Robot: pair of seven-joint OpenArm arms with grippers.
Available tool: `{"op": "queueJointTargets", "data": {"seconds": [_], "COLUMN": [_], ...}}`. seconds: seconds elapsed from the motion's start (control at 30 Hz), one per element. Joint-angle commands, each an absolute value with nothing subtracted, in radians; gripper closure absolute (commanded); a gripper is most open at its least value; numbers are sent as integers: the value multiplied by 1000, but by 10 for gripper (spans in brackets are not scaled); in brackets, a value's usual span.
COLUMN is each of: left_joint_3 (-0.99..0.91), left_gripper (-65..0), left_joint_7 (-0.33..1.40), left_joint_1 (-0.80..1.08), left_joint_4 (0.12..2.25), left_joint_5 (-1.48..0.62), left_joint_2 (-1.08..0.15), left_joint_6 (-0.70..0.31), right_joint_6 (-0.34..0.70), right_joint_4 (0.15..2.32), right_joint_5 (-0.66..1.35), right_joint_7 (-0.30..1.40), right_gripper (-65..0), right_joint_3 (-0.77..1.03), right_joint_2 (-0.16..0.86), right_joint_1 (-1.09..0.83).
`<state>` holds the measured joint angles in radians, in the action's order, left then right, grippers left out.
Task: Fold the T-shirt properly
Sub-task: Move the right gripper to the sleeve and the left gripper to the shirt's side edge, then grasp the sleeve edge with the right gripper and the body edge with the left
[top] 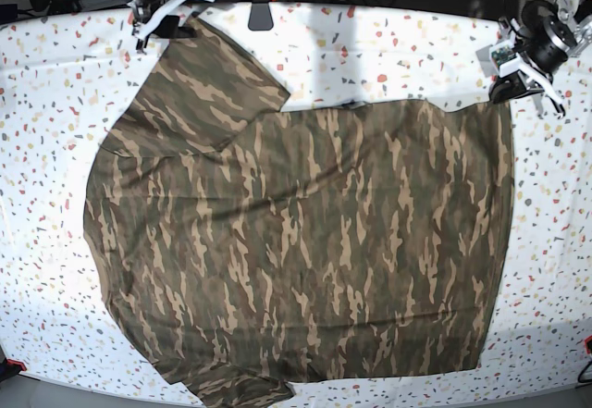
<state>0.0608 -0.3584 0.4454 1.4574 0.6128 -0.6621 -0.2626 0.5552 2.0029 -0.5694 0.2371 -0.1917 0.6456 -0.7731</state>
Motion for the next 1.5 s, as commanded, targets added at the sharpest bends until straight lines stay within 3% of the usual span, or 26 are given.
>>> {"op": "queueJointTargets", "data": {"seconds": [0.0, 0.13, 0.47, 0.63, 0.8, 0.9, 1.03, 1.3, 1.47], "left_joint_3": [55, 55, 55, 55, 55, 55, 55, 55, 55], "left_gripper": [0, 0, 0, 0, 0, 0, 0, 0, 0], "left_joint_7": [-364, -364, -364, -364, -364, -364, -364, -360, -360], "left_joint_1": [443, 443, 444, 444, 444, 444, 444, 446, 446], "left_joint_4": [1468, 1468, 1468, 1468, 1468, 1468, 1468, 1468, 1468], "left_joint_5": [609, 609, 609, 609, 609, 609, 609, 609, 609], "left_joint_2": [-679, -679, -679, -679, -679, -679, -679, -679, -679], "left_joint_6": [-255, -255, -255, -255, -255, -255, -255, -255, -255], "right_joint_6": [539, 458, 446, 327, 299, 336, 476, 594, 604], "right_joint_4": [2015, 1966, 1853, 1853, 1853, 1862, 1913, 2011, 2016], "right_joint_5": [-565, -564, -579, -599, -570, -490, -437, -372, -359], "right_joint_7": [229, 226, 230, 234, 236, 226, 224, 224, 225], "right_gripper": [-392, -391, -388, -378, -378, -378, -378, -378, -378], "right_joint_3": [-189, -190, -192, -192, -192, -192, -194, -199, -232], "right_joint_2": [656, 656, 575, 576, 576, 576, 576, 576, 576], "right_joint_1": [-778, -750, -676, -676, -677, -677, -683, -706, -709]}}
